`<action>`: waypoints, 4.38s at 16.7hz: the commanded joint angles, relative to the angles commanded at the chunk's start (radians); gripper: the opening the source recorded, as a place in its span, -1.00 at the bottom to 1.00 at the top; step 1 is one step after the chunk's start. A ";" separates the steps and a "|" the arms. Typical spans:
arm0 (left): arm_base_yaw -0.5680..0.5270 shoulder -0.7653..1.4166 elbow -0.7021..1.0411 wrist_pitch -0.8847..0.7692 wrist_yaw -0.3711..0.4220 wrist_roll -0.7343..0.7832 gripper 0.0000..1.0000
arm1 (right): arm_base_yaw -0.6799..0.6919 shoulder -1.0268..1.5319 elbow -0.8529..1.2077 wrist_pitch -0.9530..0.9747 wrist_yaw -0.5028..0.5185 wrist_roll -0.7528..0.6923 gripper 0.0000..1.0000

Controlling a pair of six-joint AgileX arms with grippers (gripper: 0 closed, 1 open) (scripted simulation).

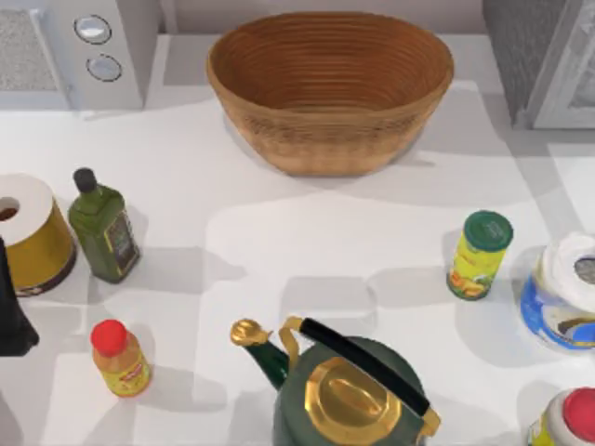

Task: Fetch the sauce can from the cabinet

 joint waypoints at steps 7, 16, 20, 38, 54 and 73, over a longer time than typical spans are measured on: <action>0.000 0.000 0.000 0.000 0.000 0.000 1.00 | 0.000 0.000 0.000 0.000 0.000 0.000 0.10; 0.000 0.000 0.000 0.000 0.000 0.000 1.00 | 0.000 0.000 0.000 0.000 0.000 0.000 -1.00; 0.000 0.000 0.000 0.000 0.000 0.000 1.00 | 0.000 0.000 0.000 0.000 0.000 0.000 -1.00; 0.000 0.000 0.000 0.000 0.000 0.000 1.00 | 0.142 -0.474 -0.190 -0.286 0.131 0.002 -1.00; 0.000 0.000 0.000 0.000 0.000 0.000 1.00 | -0.019 -0.950 -0.698 -0.126 -0.001 -0.029 -1.00; 0.000 0.000 0.000 0.000 0.000 0.000 1.00 | -0.089 -1.562 -1.602 0.225 -0.112 -0.025 -1.00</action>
